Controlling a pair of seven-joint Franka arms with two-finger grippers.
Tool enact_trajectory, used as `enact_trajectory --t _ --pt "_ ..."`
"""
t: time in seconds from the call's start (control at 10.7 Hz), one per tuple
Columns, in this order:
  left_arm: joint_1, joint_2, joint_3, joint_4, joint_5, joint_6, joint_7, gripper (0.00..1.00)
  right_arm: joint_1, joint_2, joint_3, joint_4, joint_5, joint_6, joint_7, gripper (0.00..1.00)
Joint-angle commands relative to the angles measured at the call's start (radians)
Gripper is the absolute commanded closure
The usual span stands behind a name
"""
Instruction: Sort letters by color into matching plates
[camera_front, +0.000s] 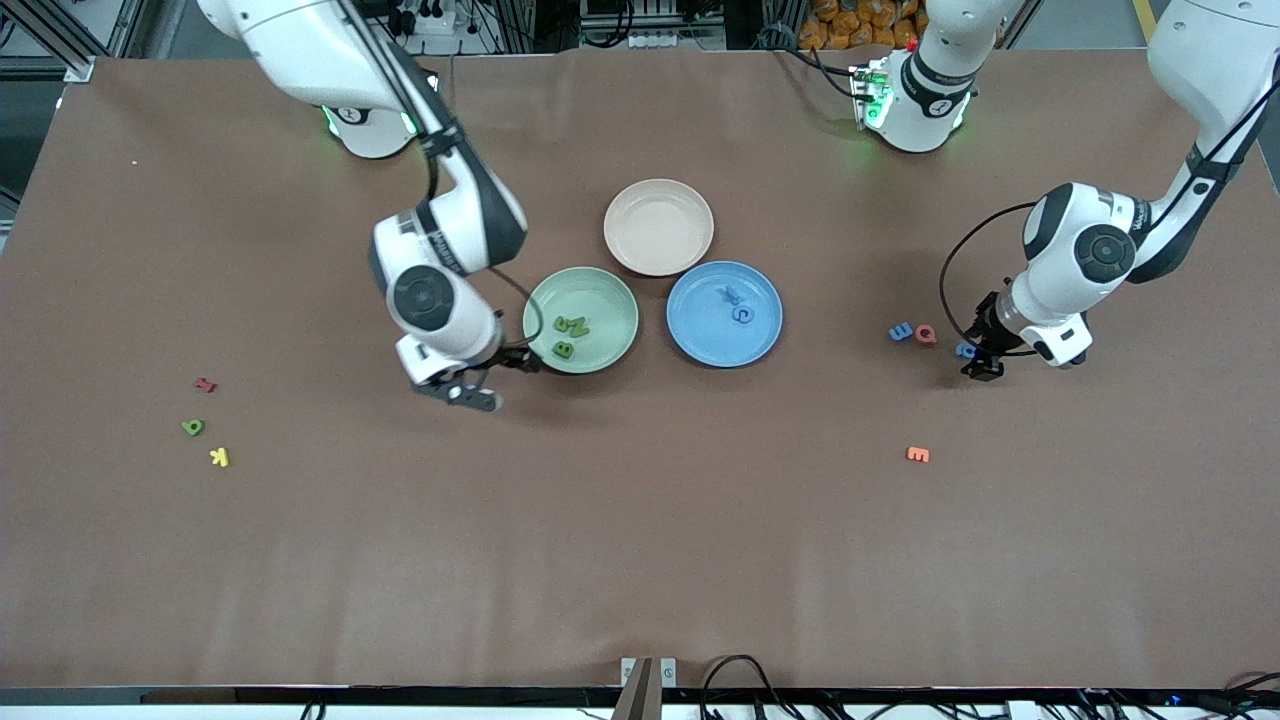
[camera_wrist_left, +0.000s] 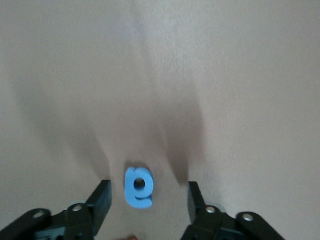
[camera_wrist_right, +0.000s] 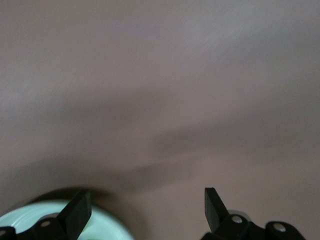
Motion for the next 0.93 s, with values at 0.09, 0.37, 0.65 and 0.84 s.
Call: enact_trajectory --t 0.09,0.37,0.65,0.84 --pt "0.023 0.014 0.016 -0.008 0.078 0.037 -0.034 0.32 -0.232 -0.059 0.011 -0.014 -0.075 -0.012 -0.237 0.0" --pt "0.021 0.012 0.014 -0.009 0.078 0.037 -0.037 0.33 -0.397 -0.055 0.023 -0.014 -0.147 -0.006 -0.347 0.0" --pt "0.021 0.014 0.016 -0.011 0.079 0.037 -0.037 0.35 -0.532 -0.046 0.028 -0.017 -0.211 -0.005 -0.396 0.0" --pt "0.021 0.014 0.016 -0.012 0.079 0.037 -0.037 0.38 -0.629 -0.041 0.036 -0.012 -0.219 0.014 -0.458 0.0"
